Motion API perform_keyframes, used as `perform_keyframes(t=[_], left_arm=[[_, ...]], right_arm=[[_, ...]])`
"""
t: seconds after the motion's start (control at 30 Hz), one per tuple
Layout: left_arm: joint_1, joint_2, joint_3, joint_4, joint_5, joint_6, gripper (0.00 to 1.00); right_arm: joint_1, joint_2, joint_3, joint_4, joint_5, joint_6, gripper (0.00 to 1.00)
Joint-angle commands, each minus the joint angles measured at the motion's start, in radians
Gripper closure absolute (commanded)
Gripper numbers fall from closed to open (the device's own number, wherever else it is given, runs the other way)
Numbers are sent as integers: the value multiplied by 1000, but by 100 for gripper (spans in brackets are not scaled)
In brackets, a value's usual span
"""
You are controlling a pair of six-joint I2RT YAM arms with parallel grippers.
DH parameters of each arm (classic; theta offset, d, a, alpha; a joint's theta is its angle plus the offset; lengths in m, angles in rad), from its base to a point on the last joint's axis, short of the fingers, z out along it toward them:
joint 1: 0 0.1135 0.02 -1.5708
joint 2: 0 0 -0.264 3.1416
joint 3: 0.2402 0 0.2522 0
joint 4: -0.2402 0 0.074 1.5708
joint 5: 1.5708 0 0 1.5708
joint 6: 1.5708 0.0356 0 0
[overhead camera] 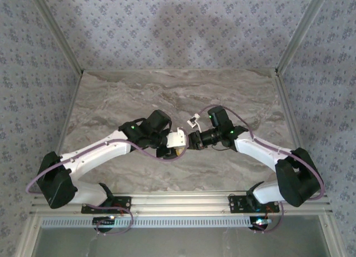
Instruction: Insert the wireless bluetooth earbuds into the charging case
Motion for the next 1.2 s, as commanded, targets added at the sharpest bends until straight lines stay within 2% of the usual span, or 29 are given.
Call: perform_keyframes(t=[0.0,0.07,0.23,0.3,0.4,0.47,0.57,0.7,0.77,0.83,0.9,1.1,1.17], left_arm=[[-8,-21,26,19,19,15,65],[-8,-21,28,18,19,19,65],[-8,-22,28,19,11,13,63],[-8,-23,26,28,3,2,60],[-7,-35,10,69,-15,-39,45],[0,-55,-17,130,-23,-83,29],[34,-102,-77,245,1,-161,21],[93,-180,-176,405,82,-235,20],[133,-239,-255,528,163,-266,20],[161,-284,-330,634,249,-254,21],[172,-314,-383,720,272,-258,21],[209,-277,-380,739,404,-288,25],[211,-263,-380,750,440,-282,27]], right_arm=[[15,22,43,-43,-13,-29,61],[17,29,44,-42,-14,-29,62],[17,29,45,-40,-15,-41,73],[13,16,43,-48,2,-61,74],[-4,-24,31,-61,41,-107,74],[-18,-62,7,-54,75,-140,74],[-52,-139,-49,-9,121,-203,75],[-87,-235,-122,66,169,-301,75],[-106,-277,-150,97,158,-371,74],[-116,-309,-162,104,145,-460,74],[-122,-334,-164,107,141,-540,74],[-128,-349,-146,100,3,-848,70],[-128,-342,-115,18,-57,-1009,68]])
